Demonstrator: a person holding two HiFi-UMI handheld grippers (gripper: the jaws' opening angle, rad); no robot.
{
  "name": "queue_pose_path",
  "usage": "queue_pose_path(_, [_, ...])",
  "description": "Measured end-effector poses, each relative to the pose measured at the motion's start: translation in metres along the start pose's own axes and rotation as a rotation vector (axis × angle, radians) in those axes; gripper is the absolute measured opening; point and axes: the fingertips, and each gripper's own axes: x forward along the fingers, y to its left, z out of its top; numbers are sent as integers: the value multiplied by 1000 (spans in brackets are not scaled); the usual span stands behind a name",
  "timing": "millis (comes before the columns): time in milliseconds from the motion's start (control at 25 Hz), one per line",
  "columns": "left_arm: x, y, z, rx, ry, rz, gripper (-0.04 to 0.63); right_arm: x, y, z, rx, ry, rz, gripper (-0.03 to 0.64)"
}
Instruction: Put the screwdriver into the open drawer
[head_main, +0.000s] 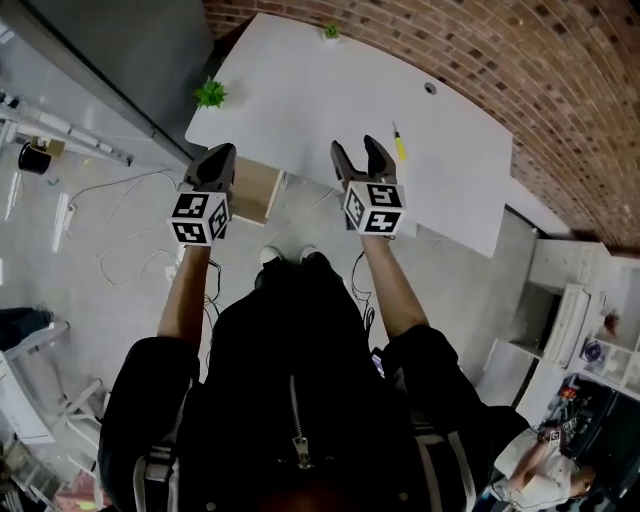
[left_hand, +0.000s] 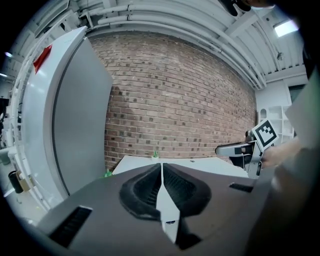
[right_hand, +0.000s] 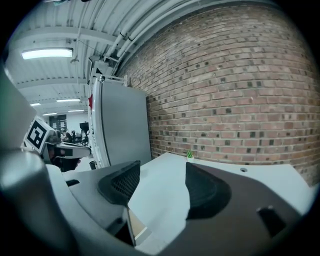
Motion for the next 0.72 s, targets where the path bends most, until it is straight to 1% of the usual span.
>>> queue_pose_path(240, [21, -3, -6, -17, 21, 2, 31, 11, -36, -15, 14, 46, -23, 281])
queue_pose_path(440, [37, 1, -7, -27, 42, 22, 31, 25, -72, -32, 18, 99, -45, 281])
queue_pose_path(720, [60, 1, -12, -36, 70, 59, 31, 45, -140, -65, 31, 188, -90, 278])
